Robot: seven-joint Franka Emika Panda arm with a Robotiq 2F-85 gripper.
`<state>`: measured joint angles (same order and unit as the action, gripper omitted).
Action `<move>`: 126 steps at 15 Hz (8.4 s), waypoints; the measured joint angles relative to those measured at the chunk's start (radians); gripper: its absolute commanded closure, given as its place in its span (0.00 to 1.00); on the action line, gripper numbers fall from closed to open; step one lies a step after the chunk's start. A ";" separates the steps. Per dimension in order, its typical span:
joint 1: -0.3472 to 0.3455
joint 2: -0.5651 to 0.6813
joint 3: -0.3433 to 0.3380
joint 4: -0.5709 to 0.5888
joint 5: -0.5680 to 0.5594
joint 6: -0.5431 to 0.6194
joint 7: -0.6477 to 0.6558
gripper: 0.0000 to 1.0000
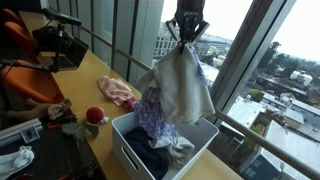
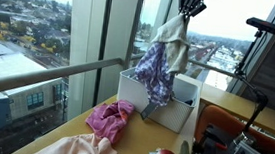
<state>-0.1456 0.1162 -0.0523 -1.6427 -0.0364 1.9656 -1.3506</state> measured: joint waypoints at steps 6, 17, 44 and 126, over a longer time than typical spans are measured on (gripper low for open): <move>-0.013 0.032 -0.019 0.146 0.018 -0.027 -0.008 0.98; -0.046 0.129 -0.022 0.141 0.041 -0.026 -0.053 0.64; 0.098 -0.035 0.065 -0.356 0.042 0.100 -0.080 0.00; 0.056 0.239 0.033 -0.261 -0.448 0.459 0.254 0.99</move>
<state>-0.0896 0.3551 -0.0196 -1.9033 -0.4845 2.4248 -1.0968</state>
